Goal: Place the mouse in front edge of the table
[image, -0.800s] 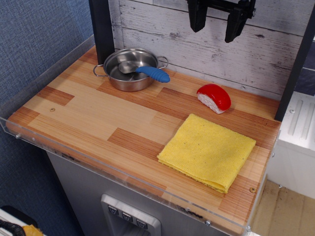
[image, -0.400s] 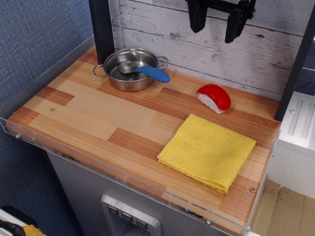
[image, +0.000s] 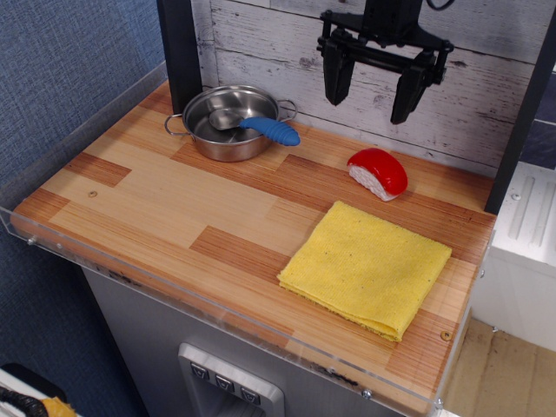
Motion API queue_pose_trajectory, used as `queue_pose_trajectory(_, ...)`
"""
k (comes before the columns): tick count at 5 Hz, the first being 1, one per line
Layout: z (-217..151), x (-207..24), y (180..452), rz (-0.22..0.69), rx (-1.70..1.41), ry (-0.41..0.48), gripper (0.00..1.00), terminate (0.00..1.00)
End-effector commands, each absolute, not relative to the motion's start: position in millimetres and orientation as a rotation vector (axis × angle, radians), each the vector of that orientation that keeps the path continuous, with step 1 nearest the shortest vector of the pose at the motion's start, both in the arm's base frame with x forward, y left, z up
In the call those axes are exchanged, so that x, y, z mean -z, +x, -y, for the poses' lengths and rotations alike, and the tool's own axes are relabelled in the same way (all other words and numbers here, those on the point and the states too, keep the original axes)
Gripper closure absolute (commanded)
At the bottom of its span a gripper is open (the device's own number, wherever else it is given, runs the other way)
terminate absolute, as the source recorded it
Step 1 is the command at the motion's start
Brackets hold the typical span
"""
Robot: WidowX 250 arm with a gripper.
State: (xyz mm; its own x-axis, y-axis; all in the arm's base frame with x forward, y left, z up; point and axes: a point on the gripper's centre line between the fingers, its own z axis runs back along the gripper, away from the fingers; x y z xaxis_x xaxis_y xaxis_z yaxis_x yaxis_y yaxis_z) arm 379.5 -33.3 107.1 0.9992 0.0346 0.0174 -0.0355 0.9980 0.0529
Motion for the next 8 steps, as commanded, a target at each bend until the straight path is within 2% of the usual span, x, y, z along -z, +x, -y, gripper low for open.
queue_pose_trajectory(1, 51.7, -108.1, 381.0, 0.152, -0.448, 0.077, 0.00, 0.00)
queue_pose_trajectory(2, 55.0, -96.3, 387.1, 0.231, -0.601, 0.067, 0.00, 0.00)
queue_pose_trajectory(3, 58.9, -83.1, 394.6, 0.267, -0.665, 0.031, 0.00, 0.00)
queue_pose_trajectory(4, 59.8, -68.4, 401.6, 0.237, -0.688, 0.022, 0.00, 0.00)
queue_pose_trajectory(5, 57.6, -61.0, 402.7, 0.246, -0.733, 0.003, 0.00, 0.00)
queue_pose_trajectory(8, 50.5, -40.9, 402.3, 0.173, -0.822, 0.009, 0.00, 0.00)
